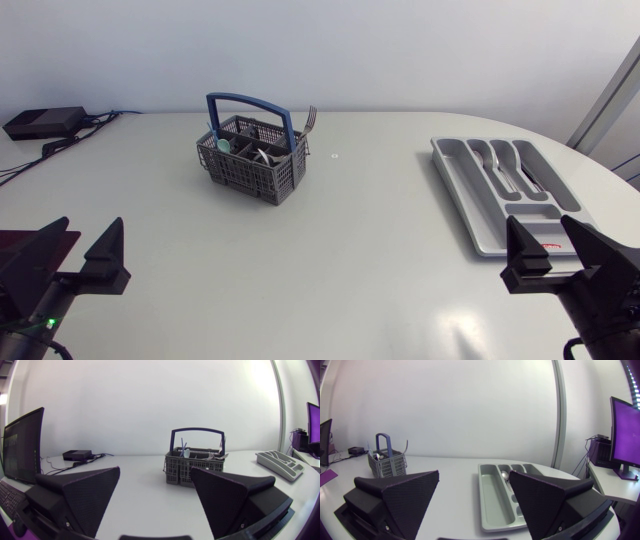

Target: Unload the cutlery basket into the drawer organizer.

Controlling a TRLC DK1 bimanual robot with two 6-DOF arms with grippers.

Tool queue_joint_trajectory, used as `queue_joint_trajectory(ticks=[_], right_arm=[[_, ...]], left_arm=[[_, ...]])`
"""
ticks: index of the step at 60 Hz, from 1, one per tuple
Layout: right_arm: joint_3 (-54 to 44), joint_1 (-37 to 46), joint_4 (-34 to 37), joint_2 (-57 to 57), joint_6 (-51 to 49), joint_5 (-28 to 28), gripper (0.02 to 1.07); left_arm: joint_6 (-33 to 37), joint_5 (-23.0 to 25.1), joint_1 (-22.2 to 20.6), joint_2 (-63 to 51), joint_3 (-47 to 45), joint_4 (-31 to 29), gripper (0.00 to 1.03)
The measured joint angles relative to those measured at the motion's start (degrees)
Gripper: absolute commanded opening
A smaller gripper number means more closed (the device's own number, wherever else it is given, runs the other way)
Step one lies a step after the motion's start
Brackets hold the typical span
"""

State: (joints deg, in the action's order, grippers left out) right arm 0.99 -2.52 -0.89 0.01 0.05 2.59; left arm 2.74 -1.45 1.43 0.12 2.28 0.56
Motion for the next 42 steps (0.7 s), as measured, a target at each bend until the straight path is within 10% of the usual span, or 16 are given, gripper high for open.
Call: queue_joint_trajectory(ticks=[42], right_arm=[[0.00,-1.18,-0.20,0.00,1.09,-0.83,1.03]], left_arm=[[-1.27,-0.11,-1.20,0.00,0.02,0.00,0.99]])
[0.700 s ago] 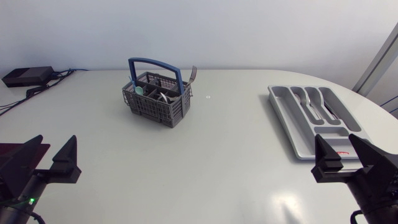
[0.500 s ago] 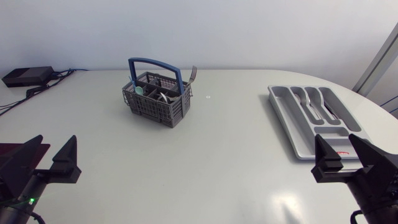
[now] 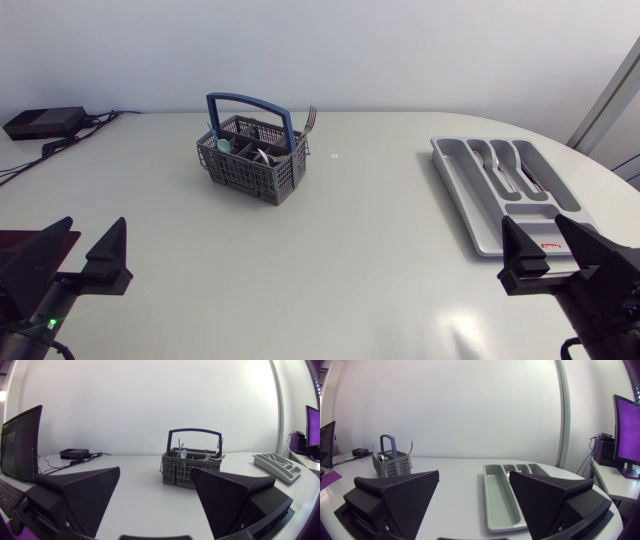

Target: Unload the cutlery basket into the drawer organizer.

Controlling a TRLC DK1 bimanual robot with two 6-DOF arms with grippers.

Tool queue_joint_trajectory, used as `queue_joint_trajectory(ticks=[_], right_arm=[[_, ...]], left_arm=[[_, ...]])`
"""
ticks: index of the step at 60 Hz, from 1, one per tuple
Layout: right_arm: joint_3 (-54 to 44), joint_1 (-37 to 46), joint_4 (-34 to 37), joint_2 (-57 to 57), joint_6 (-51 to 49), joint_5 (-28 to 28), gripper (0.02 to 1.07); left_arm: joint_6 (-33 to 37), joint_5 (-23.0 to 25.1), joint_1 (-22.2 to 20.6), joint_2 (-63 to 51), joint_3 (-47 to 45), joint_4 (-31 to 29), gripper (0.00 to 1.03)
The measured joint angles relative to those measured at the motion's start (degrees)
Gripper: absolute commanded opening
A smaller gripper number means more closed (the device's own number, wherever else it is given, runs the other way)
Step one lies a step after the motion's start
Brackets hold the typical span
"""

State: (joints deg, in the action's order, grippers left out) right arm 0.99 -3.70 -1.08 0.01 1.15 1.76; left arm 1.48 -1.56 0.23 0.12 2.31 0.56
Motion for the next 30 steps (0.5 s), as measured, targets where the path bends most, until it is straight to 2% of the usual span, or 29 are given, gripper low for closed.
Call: queue_joint_trajectory(ticks=[14,30], right_arm=[[1.09,-0.61,-0.02,-1.25,-0.07,0.02,1.03],[8.02,-4.09,-2.60,-12.20,-0.04,1.14,1.03]], left_arm=[[-0.04,-0.07,-0.46,-0.66,1.97,-0.70,0.99],[-2.25,-0.07,-1.88,-14.53,9.73,1.79,0.99]])
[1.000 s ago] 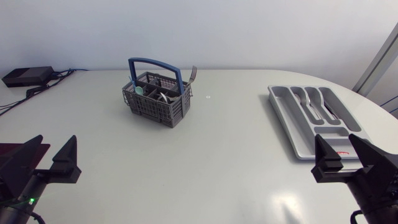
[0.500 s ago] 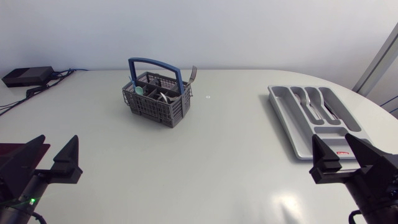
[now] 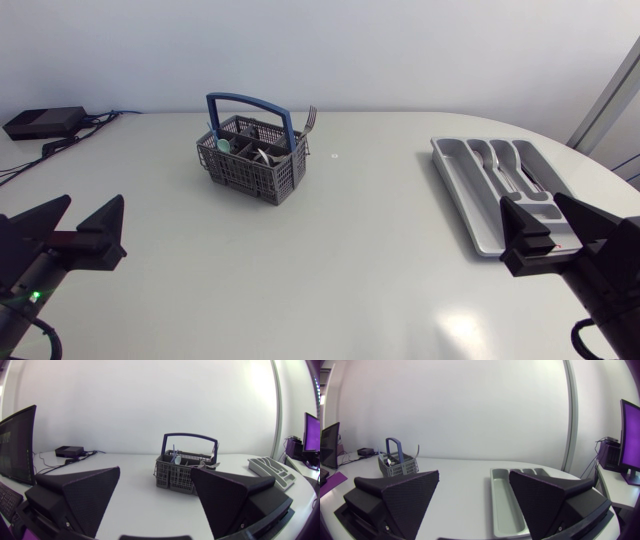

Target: Unload the cutlery basket into the drawer organizer.

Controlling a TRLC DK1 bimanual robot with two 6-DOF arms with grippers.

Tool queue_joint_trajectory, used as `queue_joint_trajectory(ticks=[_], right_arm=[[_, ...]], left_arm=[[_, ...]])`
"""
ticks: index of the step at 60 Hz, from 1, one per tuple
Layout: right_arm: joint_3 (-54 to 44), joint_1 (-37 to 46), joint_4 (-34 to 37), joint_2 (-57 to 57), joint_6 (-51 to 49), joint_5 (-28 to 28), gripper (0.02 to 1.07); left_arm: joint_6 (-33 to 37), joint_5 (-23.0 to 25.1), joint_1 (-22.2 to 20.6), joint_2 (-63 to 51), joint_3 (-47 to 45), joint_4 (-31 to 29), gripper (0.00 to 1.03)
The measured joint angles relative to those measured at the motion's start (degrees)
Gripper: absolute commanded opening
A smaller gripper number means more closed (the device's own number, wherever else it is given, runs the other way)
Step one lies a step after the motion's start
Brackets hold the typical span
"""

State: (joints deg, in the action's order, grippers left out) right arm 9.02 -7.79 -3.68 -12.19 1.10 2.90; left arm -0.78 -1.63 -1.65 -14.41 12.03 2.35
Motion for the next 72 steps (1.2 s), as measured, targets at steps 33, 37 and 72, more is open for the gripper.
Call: queue_joint_trajectory(ticks=[33,37,72], right_arm=[[17.27,-12.26,-0.92,-34.05,2.14,4.68,1.03],[21.73,-14.03,2.86,-39.08,2.12,4.74,1.03],[51.98,-18.19,13.64,-74.55,-1.77,-5.64,1.02]], left_arm=[[0.63,-1.77,-3.39,-34.67,17.05,-4.02,0.94],[3.02,-1.88,-4.13,-38.38,19.63,-6.12,0.94],[16.06,11.78,-1.44,-54.01,29.18,-11.74,0.95]])
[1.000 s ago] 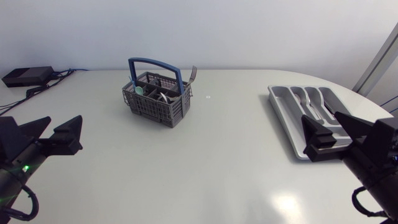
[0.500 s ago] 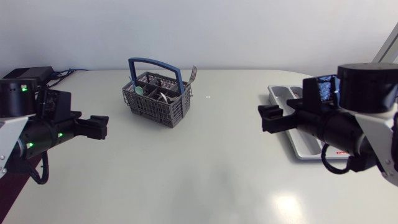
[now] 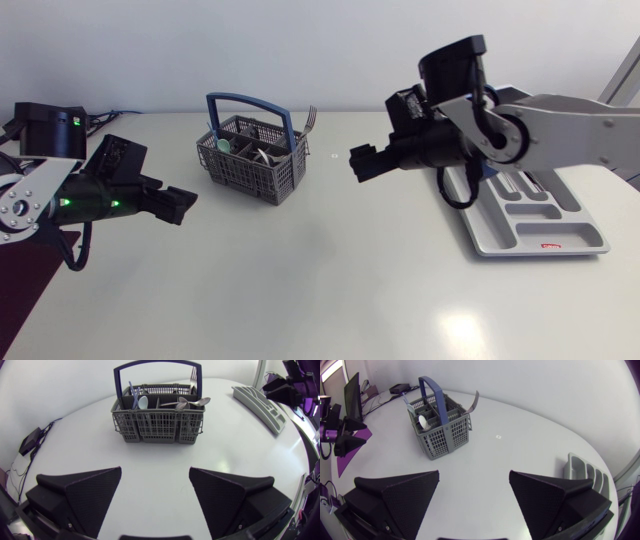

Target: Unload the cutlery basket into the drawer organizer.

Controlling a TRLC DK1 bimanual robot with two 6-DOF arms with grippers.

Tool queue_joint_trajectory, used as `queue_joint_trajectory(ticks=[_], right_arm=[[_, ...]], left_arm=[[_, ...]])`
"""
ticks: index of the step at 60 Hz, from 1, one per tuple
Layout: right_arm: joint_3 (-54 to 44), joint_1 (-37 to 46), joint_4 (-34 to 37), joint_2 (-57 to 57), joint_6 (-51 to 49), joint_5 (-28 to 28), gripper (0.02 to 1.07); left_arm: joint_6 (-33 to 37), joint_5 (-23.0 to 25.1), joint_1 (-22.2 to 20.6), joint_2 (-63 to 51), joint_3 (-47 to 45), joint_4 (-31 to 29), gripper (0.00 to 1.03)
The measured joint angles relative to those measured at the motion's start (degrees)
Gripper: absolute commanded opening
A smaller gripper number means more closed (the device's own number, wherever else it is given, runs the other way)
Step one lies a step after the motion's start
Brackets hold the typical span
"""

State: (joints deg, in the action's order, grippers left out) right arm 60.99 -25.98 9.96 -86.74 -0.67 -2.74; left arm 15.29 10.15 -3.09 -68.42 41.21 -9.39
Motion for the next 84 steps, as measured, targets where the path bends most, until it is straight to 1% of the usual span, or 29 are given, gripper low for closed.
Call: queue_joint_trajectory(ticks=[7,13,18,23,27,33,40,46,49,56,62,71,72,74,76,79,83,84], right_arm=[[5.86,-1.46,1.84,-5.40,-3.67,-0.31,1.02],[10.86,-3.56,1.86,-10.23,-6.78,-0.31,1.02],[14.27,-4.50,1.22,-13.99,-8.48,-0.55,1.01],[17.49,-4.68,0.24,-17.77,-9.90,-2.54,0.93],[19.69,-4.68,-1.22,-20.39,-10.54,-4.68,0.91],[24.24,-4.68,-1.62,-24.26,-11.21,-5.95,0.87],[30.47,-4.68,-1.62,-28.39,-11.47,-8.04,0.71],[35.89,-4.87,-1.53,-31.36,-11.63,-8.24,0.57],[38.82,-5.14,-1.18,-32.85,-11.76,-8.24,0.51],[45.20,-6.14,-0.66,-36.65,-12.17,-8.44,0.50],[49.68,-6.73,1.38,-39.80,-12.31,-8.15,0.50],[51.21,-6.69,2.58,-42.03,-12.66,-7.02,0.50],[51.21,-6.67,2.73,-42.16,-12.66,-6.84,0.50],[51.19,-6.67,2.86,-42.38,-12.68,-6.43,0.44],[51.19,-6.67,3.06,-42.56,-12.68,-6.43,0.41],[51.19,-6.67,3.15,-42.71,-12.68,-6.38,0.33],[51.19,-6.62,3.15,-42.77,-12.68,-6.34,0.31],[51.19,-6.60,3.15,-42.80,-12.70,-6.23,0.29]], left_arm=[[0.00,3.37,1.77,-0.57,0.98,0.02,0.95],[0.00,6.56,2.95,-1.20,1.29,0.24,0.95],[0.00,7.63,3.10,-1.84,1.29,0.55,0.95],[0.00,9.44,3.10,-2.58,1.29,1.38,0.95],[0.02,10.45,3.10,-3.04,1.29,1.97,0.95],[0.00,10.62,3.08,-3.32,1.31,2.40,0.95],[0.00,10.86,3.10,-3.32,1.70,2.47,0.95],[0.00,11.23,3.10,-3.32,1.92,2.84,0.95],[-0.02,11.52,3.10,-3.32,1.92,2.97,0.95],[0.00,11.74,3.10,-3.30,1.92,3.08,0.95],[-0.02,11.74,3.10,-3.17,1.92,3.08,0.95],[0.00,11.89,3.52,-2.47,1.92,3.26,0.95],[0.00,11.89,3.63,-2.43,1.92,3.26,0.95],[0.00,11.91,3.74,-2.27,1.92,3.28,0.95],[0.00,11.91,3.80,-2.21,1.92,3.26,0.95],[0.00,11.91,3.85,-2.12,1.92,3.28,0.95],[0.00,11.91,3.85,-2.12,1.90,3.32,0.95],[0.00,11.91,3.85,-2.12,1.90,3.34,0.95]])
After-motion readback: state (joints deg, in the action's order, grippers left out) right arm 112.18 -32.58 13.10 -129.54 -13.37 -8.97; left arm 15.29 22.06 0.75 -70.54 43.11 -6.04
